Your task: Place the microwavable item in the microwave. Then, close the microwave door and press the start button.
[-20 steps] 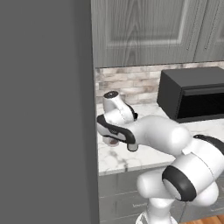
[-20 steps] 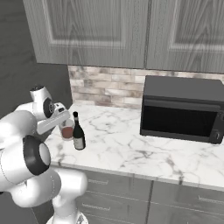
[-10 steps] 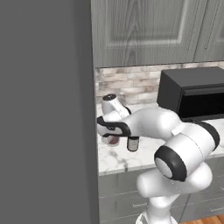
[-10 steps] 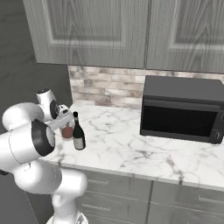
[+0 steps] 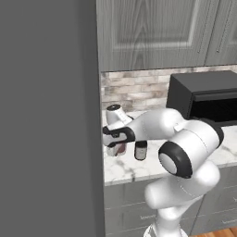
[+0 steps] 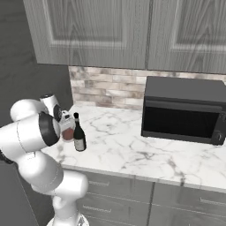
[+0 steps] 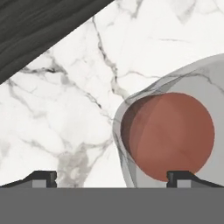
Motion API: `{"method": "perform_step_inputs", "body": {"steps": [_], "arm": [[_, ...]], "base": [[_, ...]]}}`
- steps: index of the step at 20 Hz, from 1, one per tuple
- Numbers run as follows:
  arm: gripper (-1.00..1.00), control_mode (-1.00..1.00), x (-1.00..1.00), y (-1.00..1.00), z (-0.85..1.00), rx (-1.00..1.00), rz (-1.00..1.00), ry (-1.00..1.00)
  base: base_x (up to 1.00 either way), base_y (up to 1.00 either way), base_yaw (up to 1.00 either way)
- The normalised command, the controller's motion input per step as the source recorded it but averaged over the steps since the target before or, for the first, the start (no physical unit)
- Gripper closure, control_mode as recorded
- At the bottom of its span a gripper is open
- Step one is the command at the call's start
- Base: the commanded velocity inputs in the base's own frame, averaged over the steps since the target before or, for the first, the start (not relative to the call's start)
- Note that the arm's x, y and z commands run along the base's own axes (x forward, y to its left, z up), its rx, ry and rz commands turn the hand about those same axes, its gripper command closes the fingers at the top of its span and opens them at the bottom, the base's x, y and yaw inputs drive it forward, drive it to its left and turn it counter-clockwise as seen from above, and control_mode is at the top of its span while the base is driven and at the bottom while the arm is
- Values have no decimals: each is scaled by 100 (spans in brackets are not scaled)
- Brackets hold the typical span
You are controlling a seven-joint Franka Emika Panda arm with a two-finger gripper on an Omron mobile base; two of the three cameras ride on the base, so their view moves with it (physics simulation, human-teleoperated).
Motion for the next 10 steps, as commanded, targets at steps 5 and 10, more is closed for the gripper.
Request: {"method": "perform_step_inputs", "body": {"steps": [5, 10], "arm": [[100, -100, 0, 2, -39, 0, 6, 17], [100, -100, -2, 0, -8, 0, 2, 7]], "base": [[0, 0, 0], [0, 0, 0]]}}
